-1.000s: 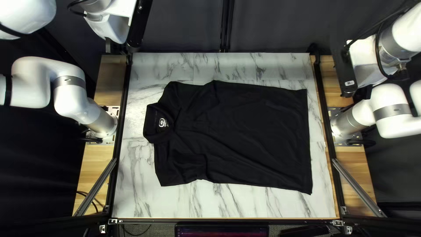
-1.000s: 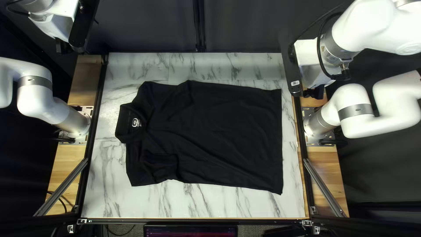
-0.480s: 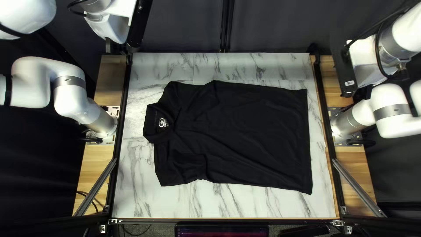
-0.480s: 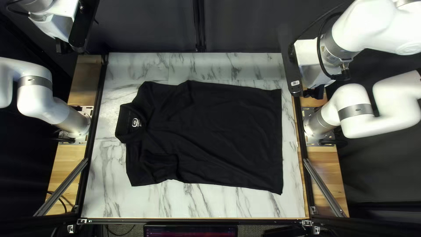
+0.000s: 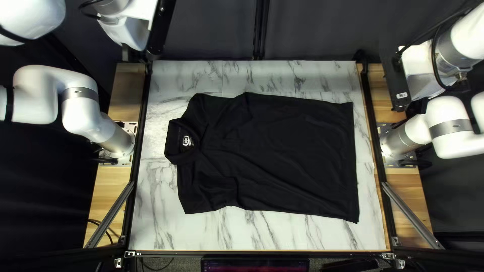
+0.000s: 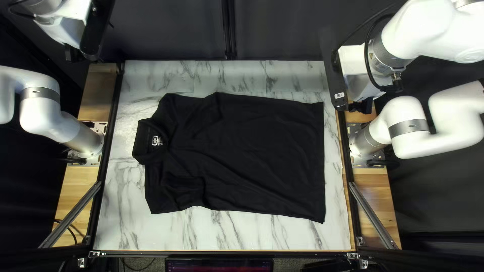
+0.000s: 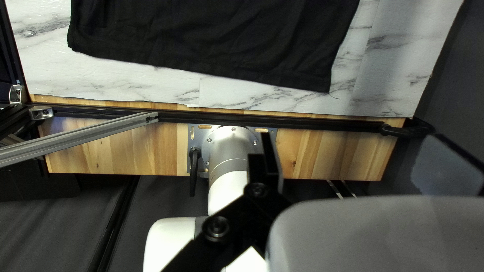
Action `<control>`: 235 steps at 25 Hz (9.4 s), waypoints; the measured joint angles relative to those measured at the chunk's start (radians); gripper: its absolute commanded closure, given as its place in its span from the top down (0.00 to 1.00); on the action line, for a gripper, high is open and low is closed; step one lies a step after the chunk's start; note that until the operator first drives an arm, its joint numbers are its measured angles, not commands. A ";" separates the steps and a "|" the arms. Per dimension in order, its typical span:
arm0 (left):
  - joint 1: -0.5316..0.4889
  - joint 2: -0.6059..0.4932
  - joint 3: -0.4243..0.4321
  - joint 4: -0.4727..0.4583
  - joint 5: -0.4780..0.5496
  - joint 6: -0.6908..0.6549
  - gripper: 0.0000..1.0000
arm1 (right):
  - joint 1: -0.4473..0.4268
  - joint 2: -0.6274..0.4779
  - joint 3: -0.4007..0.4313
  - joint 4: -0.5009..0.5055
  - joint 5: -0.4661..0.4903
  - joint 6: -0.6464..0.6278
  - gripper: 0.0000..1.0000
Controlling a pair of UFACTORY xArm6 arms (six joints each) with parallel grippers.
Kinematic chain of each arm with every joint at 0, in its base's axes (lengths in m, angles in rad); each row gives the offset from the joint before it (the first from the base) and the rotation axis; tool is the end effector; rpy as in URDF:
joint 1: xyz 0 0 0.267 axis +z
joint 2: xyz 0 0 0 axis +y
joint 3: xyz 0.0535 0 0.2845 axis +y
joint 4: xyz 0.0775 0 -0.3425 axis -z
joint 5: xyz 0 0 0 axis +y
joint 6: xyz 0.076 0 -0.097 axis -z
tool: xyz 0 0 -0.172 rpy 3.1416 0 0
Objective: Fold t-shirt
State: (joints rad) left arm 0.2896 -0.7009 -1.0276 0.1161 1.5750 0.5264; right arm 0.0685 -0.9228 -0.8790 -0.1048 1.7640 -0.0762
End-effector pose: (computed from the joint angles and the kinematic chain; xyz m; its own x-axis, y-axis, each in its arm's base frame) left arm 0.2781 0.1154 0.3968 0.9700 -0.2312 0.0747 -0.2154 -0.9606 -0.1758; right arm 0.2084 -0.0149 0.3708 0.9918 0.1239 0.0310 0.1200 -0.9873 0.1045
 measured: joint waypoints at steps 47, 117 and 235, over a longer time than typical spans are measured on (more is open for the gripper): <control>0.280 0.628 0.543 -0.186 -1.005 0.222 0.39 | 0.000 0.000 0.000 0.000 0.000 0.000 1.00; -0.337 0.020 0.768 0.047 -0.668 -0.516 1.00 | 0.000 0.000 0.000 0.000 0.000 0.000 1.00; -0.926 0.685 0.370 0.455 -0.684 -0.847 1.00 | 0.000 0.000 0.000 0.000 0.000 0.000 1.00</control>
State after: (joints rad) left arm -0.6366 -0.0157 -0.6572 0.5707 0.8906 -0.3203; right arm 0.0685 -0.9228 -0.8791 -0.1048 1.7640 -0.0762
